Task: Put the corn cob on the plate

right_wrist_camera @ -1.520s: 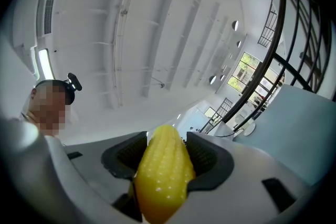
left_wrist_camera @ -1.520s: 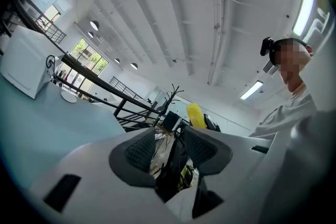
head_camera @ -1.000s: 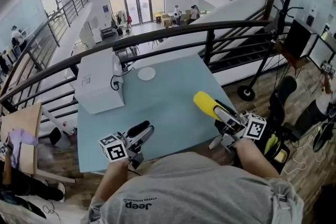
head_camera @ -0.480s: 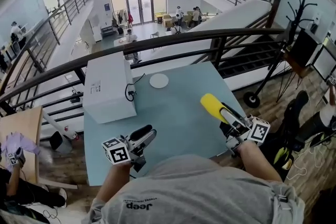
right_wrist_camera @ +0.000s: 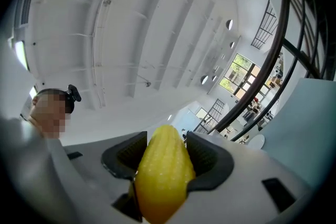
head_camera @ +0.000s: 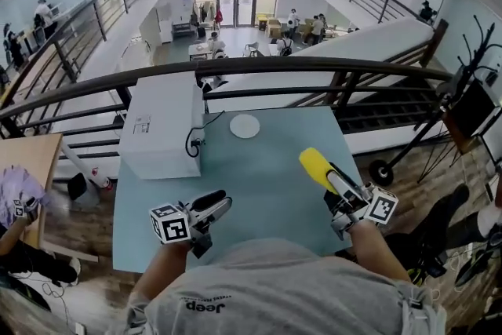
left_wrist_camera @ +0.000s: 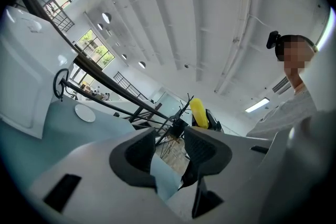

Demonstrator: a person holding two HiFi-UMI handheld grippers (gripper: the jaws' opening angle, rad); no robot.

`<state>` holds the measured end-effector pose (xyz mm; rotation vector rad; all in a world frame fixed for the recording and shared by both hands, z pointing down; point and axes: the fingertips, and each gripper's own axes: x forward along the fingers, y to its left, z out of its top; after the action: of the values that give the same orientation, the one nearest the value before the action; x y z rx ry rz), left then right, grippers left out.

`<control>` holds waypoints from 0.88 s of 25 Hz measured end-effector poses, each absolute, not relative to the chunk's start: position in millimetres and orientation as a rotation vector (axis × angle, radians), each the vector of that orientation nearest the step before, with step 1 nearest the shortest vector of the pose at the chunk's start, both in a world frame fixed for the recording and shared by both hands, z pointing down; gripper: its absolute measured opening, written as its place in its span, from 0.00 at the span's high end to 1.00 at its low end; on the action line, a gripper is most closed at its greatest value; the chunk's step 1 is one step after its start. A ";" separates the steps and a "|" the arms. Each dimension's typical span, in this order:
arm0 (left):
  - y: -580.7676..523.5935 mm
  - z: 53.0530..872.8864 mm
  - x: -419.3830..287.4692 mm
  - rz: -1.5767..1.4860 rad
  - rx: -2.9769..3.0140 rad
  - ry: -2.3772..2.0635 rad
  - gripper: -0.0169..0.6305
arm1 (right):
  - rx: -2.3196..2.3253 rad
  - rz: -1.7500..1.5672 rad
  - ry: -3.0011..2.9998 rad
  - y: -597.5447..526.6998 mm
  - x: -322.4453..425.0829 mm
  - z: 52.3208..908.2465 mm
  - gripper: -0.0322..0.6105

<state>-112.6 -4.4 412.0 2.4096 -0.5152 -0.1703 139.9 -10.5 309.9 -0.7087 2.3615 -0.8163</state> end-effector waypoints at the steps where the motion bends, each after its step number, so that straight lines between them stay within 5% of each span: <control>1: -10.1 412.3 -105.3 -0.164 2.409 -0.543 0.69 | -0.685 -0.824 2.370 -20.3 146.2 313.3 0.57; 12: -19.1 423.4 14.6 -0.083 2.305 -0.692 0.69 | -0.400 -1.066 2.379 -115.4 198.7 376.4 0.57; 22: -46.8 459.8 -15.2 -0.030 2.295 -0.626 0.69 | -0.471 -1.096 2.356 -144.0 160.4 408.0 0.57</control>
<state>-15.2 -46.8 459.8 2.2947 -0.6258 -0.0297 160.4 -144.0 408.0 -0.4705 2.3561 -1.0960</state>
